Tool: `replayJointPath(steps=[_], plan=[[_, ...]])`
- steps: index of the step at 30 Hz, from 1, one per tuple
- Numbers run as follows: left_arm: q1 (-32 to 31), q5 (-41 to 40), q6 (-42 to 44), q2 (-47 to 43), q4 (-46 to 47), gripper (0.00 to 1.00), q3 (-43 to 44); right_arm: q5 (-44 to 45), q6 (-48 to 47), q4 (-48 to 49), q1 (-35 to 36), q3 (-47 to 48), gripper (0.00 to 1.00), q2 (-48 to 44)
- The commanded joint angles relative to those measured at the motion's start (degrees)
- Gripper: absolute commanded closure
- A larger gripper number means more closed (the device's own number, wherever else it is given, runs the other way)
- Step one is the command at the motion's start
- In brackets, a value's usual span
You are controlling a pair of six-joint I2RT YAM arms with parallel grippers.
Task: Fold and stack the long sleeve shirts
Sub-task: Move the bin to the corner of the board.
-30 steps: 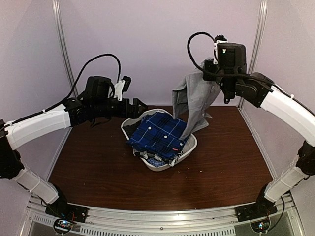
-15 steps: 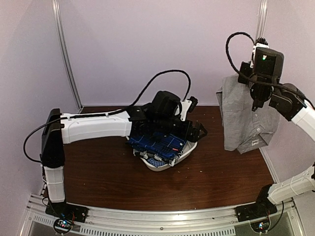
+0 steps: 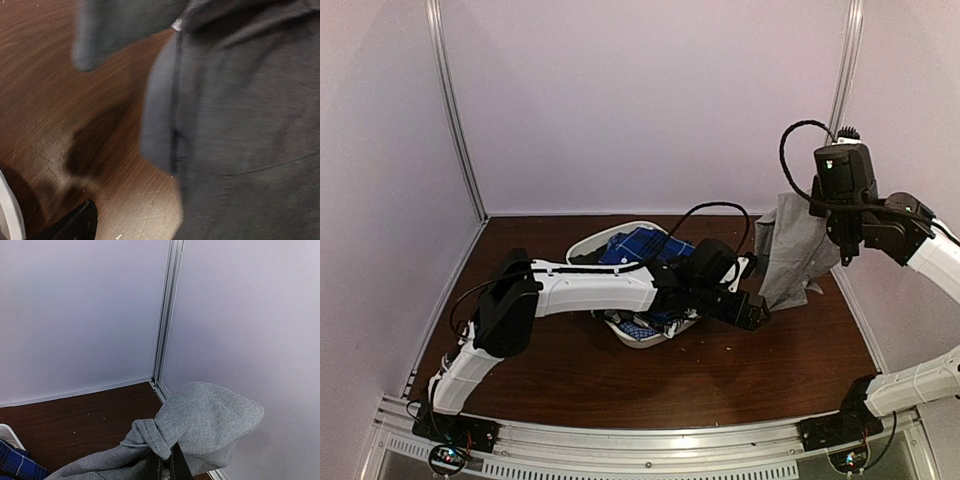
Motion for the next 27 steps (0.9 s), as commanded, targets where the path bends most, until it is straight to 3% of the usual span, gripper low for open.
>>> replayJointPath(steps=[1, 14, 27], plan=[[1.34, -3.0, -4.2, 2.33, 0.02, 0.02, 2.17, 2.11, 3.28, -2.5, -0.31, 0.07, 1.0, -0.72], [10.89, -15.5, -12.56, -1.14, 3.75, 0.02, -9.39, -6.59, 6.55, -0.58, -0.44, -4.23, 1.0, 0.68], [26.54, -17.13, -9.19, -8.83, 7.05, 0.02, -21.68, -13.22, 7.51, 2.47, -0.48, -6.27, 1.0, 4.42]])
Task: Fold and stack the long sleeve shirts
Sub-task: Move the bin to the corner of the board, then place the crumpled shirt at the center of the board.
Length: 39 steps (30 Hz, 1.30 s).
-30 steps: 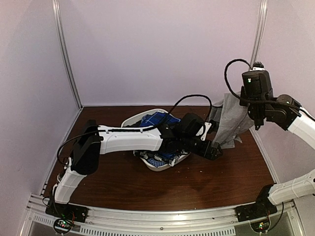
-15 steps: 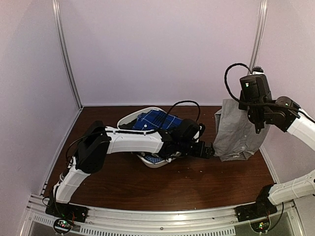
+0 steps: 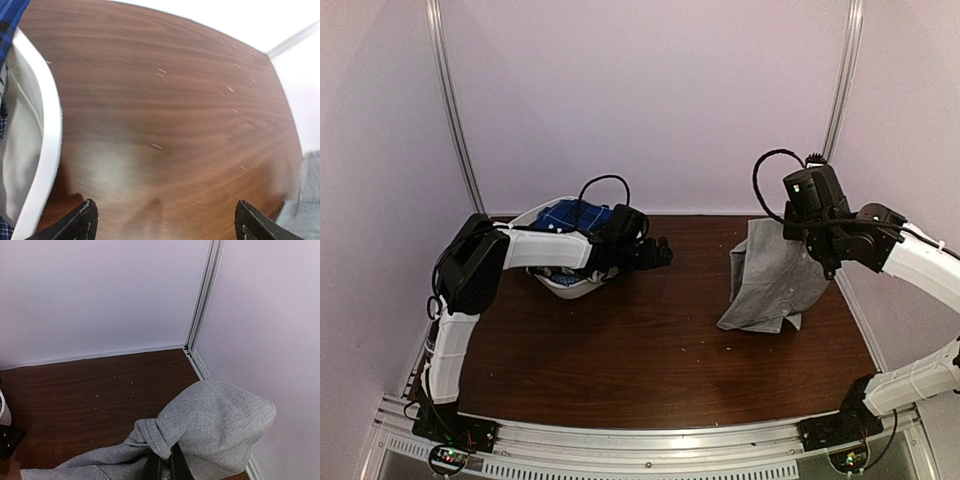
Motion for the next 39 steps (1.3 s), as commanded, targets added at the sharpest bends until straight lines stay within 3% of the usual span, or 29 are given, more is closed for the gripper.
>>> replayJointPath(steps=[1, 9, 15, 20, 26, 33, 37, 39], plan=[[6.95, -2.0, 3.13, -2.12, -1.14, 0.02, -3.21, -2.43, 0.9, 3.5, -0.38, -0.7, 1.0, 1.53], [19.18, 0.58, 8.34, -4.23, -2.96, 0.02, -4.59, -8.21, 0.52, 6.55, -0.26, -0.68, 1.0, 5.67], [24.81, 4.54, 13.02, -5.56, -2.89, 0.02, -3.81, -14.82, -2.53, 8.49, 0.16, 0.54, 1.0, 8.74], [24.64, 9.68, 18.12, -8.43, -3.02, 0.02, -2.82, -18.12, -5.38, 9.33, 2.16, 3.23, 1.0, 11.45], [20.24, 11.64, 22.75, -17.75, -2.36, 0.02, -6.33, -24.46, -10.33, 11.64, 5.29, 7.08, 1.0, 12.17], [17.96, 10.81, 23.4, -31.57, -1.25, 0.02, -14.64, -30.82, -15.38, 10.53, 11.32, 20.4, 1.0, 15.04], [17.6, 9.28, 24.07, -38.83, -1.38, 0.02, -18.36, -38.09, -13.28, 12.92, 10.8, 22.63, 1.0, 14.84], [17.55, 9.05, 24.18, -41.19, -2.23, 0.02, -18.93, -48.16, -10.35, 15.69, 6.37, 19.78, 1.0, 15.01]])
